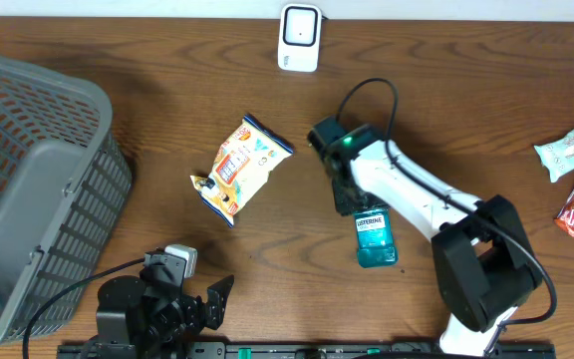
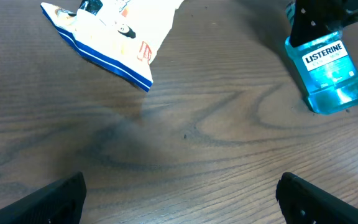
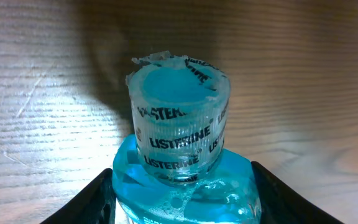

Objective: Scan the item barcode
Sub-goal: 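Grasp the bottle by the cap and lift it with the right gripper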

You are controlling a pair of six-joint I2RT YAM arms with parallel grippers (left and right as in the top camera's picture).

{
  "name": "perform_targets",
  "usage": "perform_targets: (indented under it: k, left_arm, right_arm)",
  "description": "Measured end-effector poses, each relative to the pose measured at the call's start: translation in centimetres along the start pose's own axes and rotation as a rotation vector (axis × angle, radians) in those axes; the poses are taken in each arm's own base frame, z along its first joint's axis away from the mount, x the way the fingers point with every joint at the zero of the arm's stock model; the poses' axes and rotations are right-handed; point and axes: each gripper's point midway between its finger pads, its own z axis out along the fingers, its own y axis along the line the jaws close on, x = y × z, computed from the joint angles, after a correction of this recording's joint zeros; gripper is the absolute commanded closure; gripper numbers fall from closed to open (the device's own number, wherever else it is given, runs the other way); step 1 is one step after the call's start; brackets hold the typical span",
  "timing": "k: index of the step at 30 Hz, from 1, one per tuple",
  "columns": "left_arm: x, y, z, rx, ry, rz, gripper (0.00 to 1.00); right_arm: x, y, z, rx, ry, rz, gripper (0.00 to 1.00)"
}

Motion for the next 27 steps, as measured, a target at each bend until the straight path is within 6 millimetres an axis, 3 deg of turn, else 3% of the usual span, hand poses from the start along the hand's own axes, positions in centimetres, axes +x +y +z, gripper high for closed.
perform_targets:
  k: [9,18,24,27]
  left_arm:
    - [0.0,0.0,0.0,0.0,0.0,0.0,0.02]
    - [0.0,0.0,0.0,0.0,0.0,0.0,0.02]
    - [0.0,0.0,0.0,0.0,0.0,0.0,0.02]
    - [0.0,0.0,0.0,0.0,0.0,0.0,0.02]
  right_arm:
    - [0.7,0.7,-1.1,0.107,-0.074,0.008,0.78]
    - [1.4,2.9,-2.3,0.142,-0.153,-0.064,0.7]
    - [1.7,3.9,-2.6,0.129,-0.176,-0.043,0.53]
    - [1.6,3.9,-2.6,0.127,-0.178,-0.028,0.37]
